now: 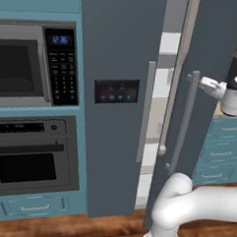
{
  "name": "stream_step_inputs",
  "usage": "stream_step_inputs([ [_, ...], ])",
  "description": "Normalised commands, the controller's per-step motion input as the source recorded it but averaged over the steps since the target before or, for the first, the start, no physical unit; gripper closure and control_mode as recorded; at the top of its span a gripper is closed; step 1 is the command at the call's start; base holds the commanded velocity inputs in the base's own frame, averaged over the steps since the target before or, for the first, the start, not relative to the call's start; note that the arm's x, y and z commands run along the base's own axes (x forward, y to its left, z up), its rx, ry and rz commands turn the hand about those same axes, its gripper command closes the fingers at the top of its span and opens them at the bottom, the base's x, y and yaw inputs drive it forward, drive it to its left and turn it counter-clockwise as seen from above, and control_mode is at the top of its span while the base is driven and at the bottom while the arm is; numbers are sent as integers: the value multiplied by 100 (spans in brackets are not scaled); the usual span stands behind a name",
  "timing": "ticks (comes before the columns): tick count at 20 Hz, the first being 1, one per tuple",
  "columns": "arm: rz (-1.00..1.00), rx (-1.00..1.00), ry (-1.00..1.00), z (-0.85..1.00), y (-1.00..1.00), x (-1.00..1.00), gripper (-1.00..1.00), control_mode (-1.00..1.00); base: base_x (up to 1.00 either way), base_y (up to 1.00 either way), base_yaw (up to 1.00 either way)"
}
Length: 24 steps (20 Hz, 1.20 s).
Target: Pick up the frozen fish from the freezer, place it on any shelf in the fridge, and close the fridge and freezer doors when done.
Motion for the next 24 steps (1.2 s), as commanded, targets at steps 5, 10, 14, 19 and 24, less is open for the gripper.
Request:
stream_step_inputs([
  [5, -5, 0, -4, 18, 29, 86, -100, -100, 0, 0, 0],
  [10, -4, 0, 0, 32, 4, 96, -100, -100, 0, 0, 0],
  [14, -4, -1, 0, 27, 0, 93, -100, -100, 0, 0, 0],
  [19, -1, -1, 0, 1, 0, 20, -100, -100, 0, 0, 0],
  [24, 0, 0, 0, 0, 0, 0, -100, -100, 0, 0, 0],
])
